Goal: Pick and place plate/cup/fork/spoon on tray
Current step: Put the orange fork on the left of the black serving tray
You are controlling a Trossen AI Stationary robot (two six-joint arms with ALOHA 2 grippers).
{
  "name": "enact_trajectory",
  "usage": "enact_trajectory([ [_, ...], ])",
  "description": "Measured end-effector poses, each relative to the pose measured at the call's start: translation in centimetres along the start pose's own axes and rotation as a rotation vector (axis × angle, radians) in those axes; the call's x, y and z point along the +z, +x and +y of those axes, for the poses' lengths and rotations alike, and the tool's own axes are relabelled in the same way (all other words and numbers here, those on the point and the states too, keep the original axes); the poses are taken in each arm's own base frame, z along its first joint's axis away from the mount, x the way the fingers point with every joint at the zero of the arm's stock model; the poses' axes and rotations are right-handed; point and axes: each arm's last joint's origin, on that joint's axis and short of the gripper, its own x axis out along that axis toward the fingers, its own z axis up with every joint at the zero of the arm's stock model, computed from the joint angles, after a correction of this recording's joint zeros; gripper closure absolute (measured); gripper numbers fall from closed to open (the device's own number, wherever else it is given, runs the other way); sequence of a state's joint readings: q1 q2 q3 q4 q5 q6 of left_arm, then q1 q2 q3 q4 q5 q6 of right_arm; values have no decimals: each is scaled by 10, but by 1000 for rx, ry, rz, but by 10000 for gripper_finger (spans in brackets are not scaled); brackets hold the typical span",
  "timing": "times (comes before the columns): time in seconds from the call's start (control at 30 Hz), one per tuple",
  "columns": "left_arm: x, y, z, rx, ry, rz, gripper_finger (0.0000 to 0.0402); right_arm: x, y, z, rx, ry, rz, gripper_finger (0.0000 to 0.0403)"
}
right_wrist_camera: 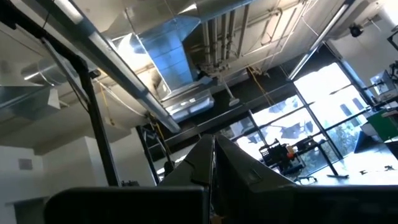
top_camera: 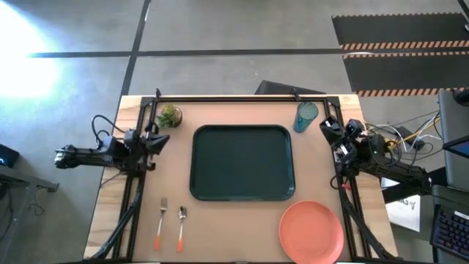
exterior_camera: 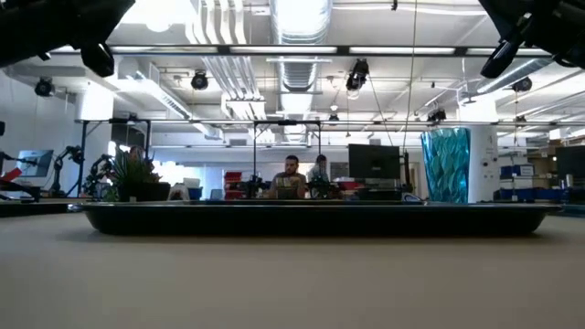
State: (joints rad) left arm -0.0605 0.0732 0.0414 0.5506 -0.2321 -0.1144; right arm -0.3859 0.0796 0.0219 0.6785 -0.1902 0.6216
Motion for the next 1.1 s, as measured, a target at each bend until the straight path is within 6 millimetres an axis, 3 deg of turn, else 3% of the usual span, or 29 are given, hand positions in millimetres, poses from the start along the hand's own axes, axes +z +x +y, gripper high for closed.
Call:
enact_trajectory([
  [0.27,0,0,0,1,-160,-2,382,0,0,0,3,14,-2,394],
  [0.63,39,-5,-4,-59,-85,-363,239,1,0,1,26,14,4,394],
  [0.83,53,16,-11,-38,6,-66,226,11,4,9,63,19,-14,394],
  [1.0,98,44,-24,-57,110,79,226,48,20,34,179,-79,-13,394],
  [1.1,121,60,-30,-58,167,217,226,70,34,48,153,-132,75,394],
])
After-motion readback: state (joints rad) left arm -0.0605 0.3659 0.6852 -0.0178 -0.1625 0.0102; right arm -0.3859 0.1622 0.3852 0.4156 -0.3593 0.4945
